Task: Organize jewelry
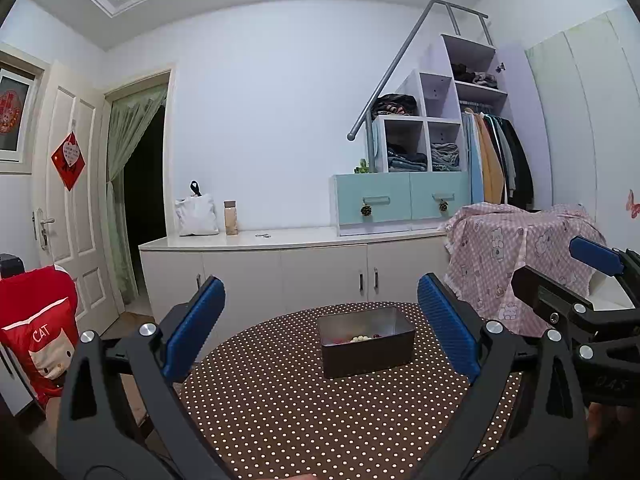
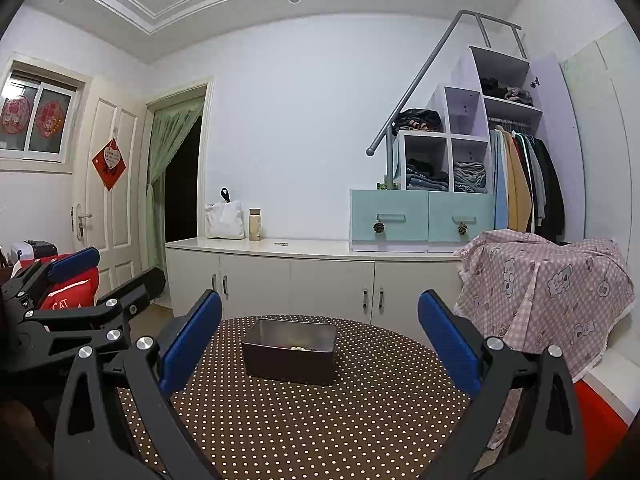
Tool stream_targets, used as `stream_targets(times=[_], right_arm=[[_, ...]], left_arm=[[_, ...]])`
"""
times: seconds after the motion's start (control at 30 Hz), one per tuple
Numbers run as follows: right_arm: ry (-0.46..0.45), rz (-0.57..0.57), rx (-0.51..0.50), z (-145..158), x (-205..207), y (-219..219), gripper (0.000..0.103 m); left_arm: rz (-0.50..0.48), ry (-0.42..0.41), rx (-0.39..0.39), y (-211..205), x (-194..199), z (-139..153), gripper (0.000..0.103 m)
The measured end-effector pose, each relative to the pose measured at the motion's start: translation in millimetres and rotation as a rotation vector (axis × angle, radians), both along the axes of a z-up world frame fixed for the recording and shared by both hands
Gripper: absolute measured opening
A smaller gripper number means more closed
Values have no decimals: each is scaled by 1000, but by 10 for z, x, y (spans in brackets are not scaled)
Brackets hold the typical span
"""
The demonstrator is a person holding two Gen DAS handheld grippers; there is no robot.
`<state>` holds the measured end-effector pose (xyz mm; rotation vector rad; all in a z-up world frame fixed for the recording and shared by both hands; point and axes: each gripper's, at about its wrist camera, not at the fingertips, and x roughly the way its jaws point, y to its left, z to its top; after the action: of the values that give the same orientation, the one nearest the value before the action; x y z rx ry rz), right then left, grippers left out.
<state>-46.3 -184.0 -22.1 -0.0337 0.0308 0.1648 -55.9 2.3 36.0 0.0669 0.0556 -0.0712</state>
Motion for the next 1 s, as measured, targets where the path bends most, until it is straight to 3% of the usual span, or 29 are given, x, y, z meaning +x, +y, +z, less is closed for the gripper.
stream_targets(times=[1.0], right_arm=[[23,6,10,-18,43,37,95]], left_arm=[[31,-26,13,5,-37,-31,95]])
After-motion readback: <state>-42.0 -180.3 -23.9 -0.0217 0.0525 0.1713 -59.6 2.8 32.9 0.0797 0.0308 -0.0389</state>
